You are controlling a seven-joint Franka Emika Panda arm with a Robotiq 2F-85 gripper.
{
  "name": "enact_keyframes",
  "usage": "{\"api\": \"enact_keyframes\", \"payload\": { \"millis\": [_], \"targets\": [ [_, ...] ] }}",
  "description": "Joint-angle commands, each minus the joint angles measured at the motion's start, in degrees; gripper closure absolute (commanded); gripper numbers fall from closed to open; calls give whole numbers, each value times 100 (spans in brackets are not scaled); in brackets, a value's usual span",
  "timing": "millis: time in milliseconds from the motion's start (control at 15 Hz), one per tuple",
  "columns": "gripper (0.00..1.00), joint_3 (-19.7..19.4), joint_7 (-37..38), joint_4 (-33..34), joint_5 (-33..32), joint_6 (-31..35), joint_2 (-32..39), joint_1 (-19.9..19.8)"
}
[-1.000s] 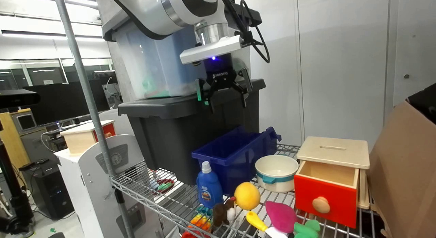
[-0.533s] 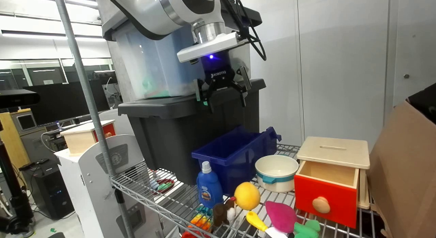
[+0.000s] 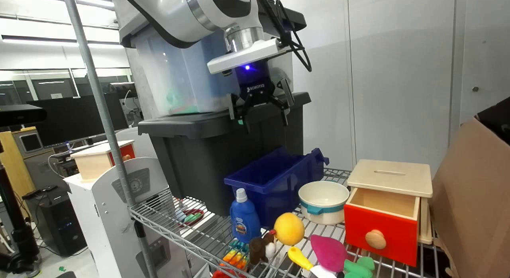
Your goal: Put the brown plush toy in the blue storage container
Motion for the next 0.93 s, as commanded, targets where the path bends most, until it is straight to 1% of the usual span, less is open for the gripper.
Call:
{"api": "enact_keyframes", "payload": {
  "millis": [0,333,867],
  "targets": [
    [0,-80,141,98,-70,-206,20,154],
    [0,-72,128,96,-79,-207,37,163],
    [0,-49,57,374,-201,-440,269,235]
  ]
}}
